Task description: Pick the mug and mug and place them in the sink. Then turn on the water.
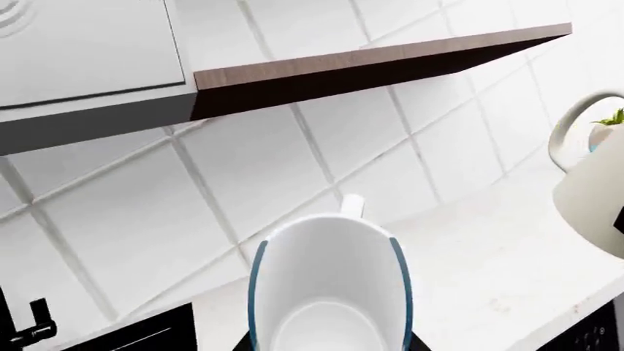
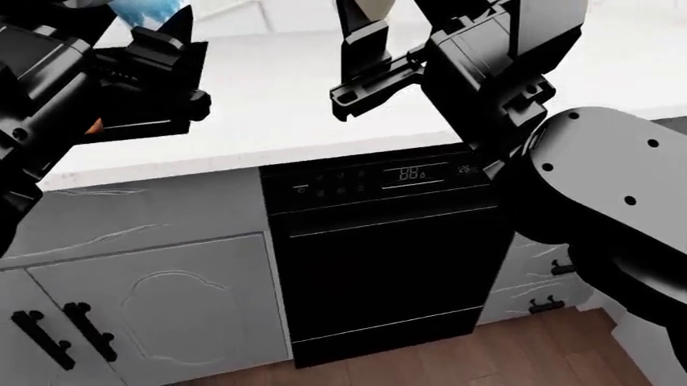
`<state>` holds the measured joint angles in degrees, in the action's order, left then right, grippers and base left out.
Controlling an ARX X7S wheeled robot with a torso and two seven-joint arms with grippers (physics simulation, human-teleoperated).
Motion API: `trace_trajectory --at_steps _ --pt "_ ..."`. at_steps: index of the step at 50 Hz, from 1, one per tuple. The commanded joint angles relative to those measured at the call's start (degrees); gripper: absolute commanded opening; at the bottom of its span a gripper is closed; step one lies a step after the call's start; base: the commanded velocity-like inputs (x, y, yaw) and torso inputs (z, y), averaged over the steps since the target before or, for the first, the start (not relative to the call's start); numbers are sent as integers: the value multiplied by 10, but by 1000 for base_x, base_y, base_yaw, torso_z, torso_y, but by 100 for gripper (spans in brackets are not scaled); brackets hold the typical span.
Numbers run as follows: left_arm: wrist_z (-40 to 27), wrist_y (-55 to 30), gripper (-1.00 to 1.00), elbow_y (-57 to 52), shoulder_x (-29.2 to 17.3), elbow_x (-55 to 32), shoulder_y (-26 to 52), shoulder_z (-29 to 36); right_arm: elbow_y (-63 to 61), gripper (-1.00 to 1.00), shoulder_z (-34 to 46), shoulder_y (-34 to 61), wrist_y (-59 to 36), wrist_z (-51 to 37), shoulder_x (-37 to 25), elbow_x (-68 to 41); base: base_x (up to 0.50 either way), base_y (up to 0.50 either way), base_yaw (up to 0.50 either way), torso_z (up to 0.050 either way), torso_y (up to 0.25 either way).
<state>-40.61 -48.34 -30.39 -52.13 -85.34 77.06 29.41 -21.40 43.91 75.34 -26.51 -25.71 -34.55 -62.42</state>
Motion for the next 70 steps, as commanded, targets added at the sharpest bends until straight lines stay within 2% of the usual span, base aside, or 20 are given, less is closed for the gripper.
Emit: trace_trajectory --at_steps 1,39,43,70 --pt "-5 4 -100 2 0 0 2 -3 -2 -100 -5 3 -3 2 0 14 -19 -96 500 0 0" --pt "0 6 -100 2 -2 3 -1 -3 -1 -100 -13 -4 6 8 2 0 -7 -94 500 0 0" --pt "0 9 -100 1 -1 3 -5 -2 -11 -100 -6 -3 1 10 -3 9 -81 -4 0 0 0" --pt "7 6 -100 5 -6 3 0 -3 -21 -100 -11 -15 3 10 -25 4 -499 -23 0 0 1"
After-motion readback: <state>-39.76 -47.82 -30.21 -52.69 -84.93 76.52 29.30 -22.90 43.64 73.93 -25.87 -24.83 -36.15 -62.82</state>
